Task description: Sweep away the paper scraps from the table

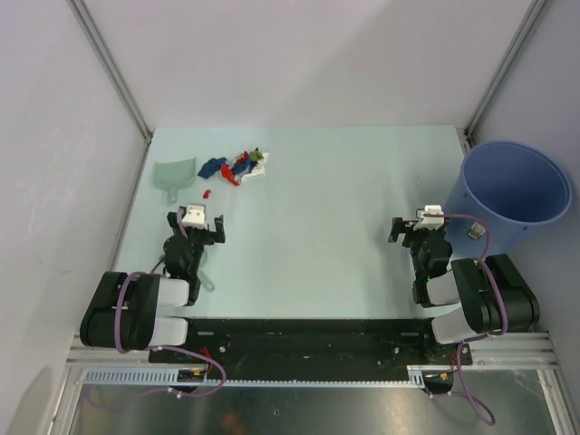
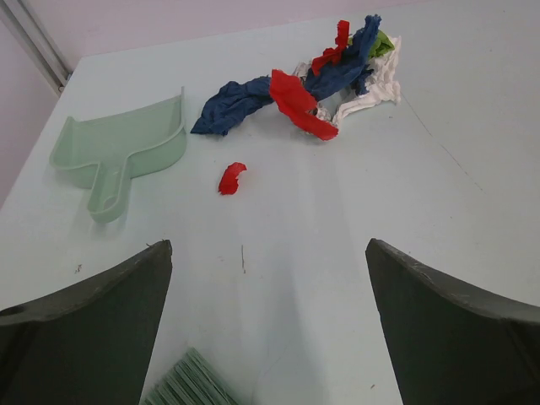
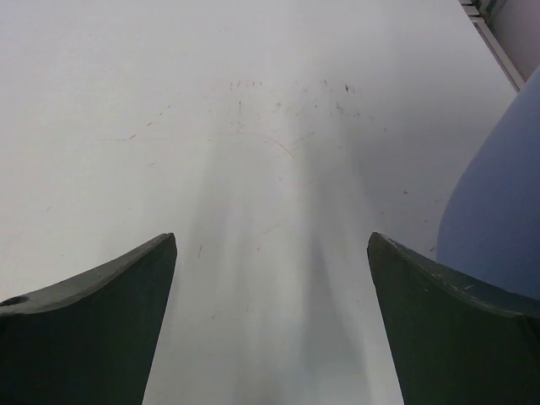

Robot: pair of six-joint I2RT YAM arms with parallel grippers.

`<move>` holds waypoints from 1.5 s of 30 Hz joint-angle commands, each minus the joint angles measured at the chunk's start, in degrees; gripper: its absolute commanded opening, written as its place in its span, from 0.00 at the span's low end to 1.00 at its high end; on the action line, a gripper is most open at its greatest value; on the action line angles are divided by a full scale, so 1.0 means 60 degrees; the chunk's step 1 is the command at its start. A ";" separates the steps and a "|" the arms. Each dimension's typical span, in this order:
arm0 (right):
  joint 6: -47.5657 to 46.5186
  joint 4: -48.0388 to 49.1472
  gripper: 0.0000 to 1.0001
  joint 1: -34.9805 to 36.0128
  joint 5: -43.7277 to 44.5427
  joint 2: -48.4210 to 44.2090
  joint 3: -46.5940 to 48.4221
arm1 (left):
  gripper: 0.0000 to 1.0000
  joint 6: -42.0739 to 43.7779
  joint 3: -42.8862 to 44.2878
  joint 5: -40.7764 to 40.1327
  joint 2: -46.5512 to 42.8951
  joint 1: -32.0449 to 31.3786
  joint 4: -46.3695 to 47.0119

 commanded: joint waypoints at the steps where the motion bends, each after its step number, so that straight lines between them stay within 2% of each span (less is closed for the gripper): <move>1: -0.0089 0.0356 1.00 -0.0036 0.0108 0.0003 0.0224 | 1.00 -0.0293 0.0217 -0.0086 -0.0040 -0.0002 0.0505; 4: -0.0089 0.0370 1.00 -0.0036 0.0093 0.0003 0.0224 | 1.00 -0.0249 0.0217 -0.0071 -0.0200 0.0027 0.0505; 5: -0.0089 0.0356 1.00 -0.0051 0.0093 0.0003 0.0224 | 1.00 -0.0234 0.0434 0.0321 -0.0477 0.0071 -0.0119; 7: -0.0089 0.0356 1.00 -0.0036 0.0093 0.0003 0.0224 | 1.00 -0.0336 0.1354 0.0529 -0.1237 0.0261 -0.2354; 8: -0.0104 0.0370 1.00 -0.0007 0.0093 0.0017 0.0224 | 0.99 -0.0351 0.2780 0.0950 -0.1575 0.0363 -0.4759; 10: -0.0104 0.0370 1.00 -0.0021 0.0108 0.0017 0.0224 | 0.93 0.0671 0.4194 0.1056 -0.1403 0.0394 -0.6664; 11: -0.0104 0.0370 1.00 -0.0021 0.0108 0.0017 0.0224 | 0.91 0.1138 0.5347 0.1217 -0.1185 0.0394 -0.8326; 13: -0.0104 0.0385 1.00 -0.0036 0.0122 0.0017 0.0224 | 0.91 0.1697 0.6335 0.1979 -0.1051 0.0233 -1.0033; 14: -0.0104 0.0370 1.00 -0.0022 0.0108 0.0017 0.0224 | 0.90 0.2062 0.7152 0.2096 -0.1007 0.0146 -1.1579; 16: -0.0104 0.0370 1.00 -0.0021 0.0108 0.0003 0.0224 | 0.89 0.2183 0.7889 0.1806 -0.0730 0.0072 -1.3167; 17: -0.0104 0.0370 1.00 -0.0021 0.0108 0.0017 0.0224 | 0.89 0.2023 0.8574 0.1471 -0.0584 0.0071 -1.3525; 18: -0.0104 0.0385 1.00 -0.0021 0.0108 0.0003 0.0224 | 0.88 0.1891 0.8914 0.0568 -0.0147 0.0071 -1.3804; 22: -0.0104 0.0370 1.00 -0.0021 0.0093 0.0017 0.0224 | 0.84 0.1436 1.0466 -0.0727 0.1130 0.0101 -1.4886; 25: -0.0104 0.0326 1.00 -0.0036 0.0093 0.0003 0.0253 | 0.78 0.1319 1.1098 -0.0192 0.1731 0.0291 -1.6071; 28: -0.0075 0.0181 1.00 -0.0065 0.0093 0.0018 0.0341 | 0.77 0.2282 1.0693 0.1256 0.1224 0.0408 -1.7010; 30: -0.0060 0.0092 1.00 -0.0080 0.0079 0.0017 0.0385 | 0.79 0.3642 1.0399 0.1787 0.0783 0.0408 -1.7685; 34: -0.0060 0.0048 1.00 -0.0065 0.0093 0.0003 0.0399 | 0.80 0.6439 0.9201 0.2082 -0.0477 0.0423 -1.9500; 35: -0.0060 0.0048 1.00 -0.0080 0.0079 0.0017 0.0399 | 0.80 0.7707 0.8964 0.2300 -0.0958 0.0408 -1.9766; 36: -0.0046 0.0048 1.00 -0.0080 0.0093 0.0017 0.0399 | 0.80 0.8314 0.8744 0.2360 -0.1122 0.0394 -2.0029; 40: -0.0045 0.0048 1.00 -0.0080 0.0093 0.0017 0.0385 | 0.77 1.0483 0.8419 0.2243 -0.1096 0.0057 -2.1842; 42: -0.0045 0.0048 1.00 -0.0080 0.0108 0.0003 0.0399 | 0.76 1.1275 0.8420 0.2898 -0.0862 -0.0045 -2.3071; 43: -0.0045 0.0048 1.00 -0.0080 0.0093 0.0003 0.0399 | 0.80 1.2266 0.8231 0.3048 -0.0860 -0.0060 -2.3383; 45: -0.0046 0.0048 1.00 -0.0080 0.0108 0.0017 0.0385 | 0.99 1.3266 0.7821 0.3239 -0.1224 -0.0090 -2.3621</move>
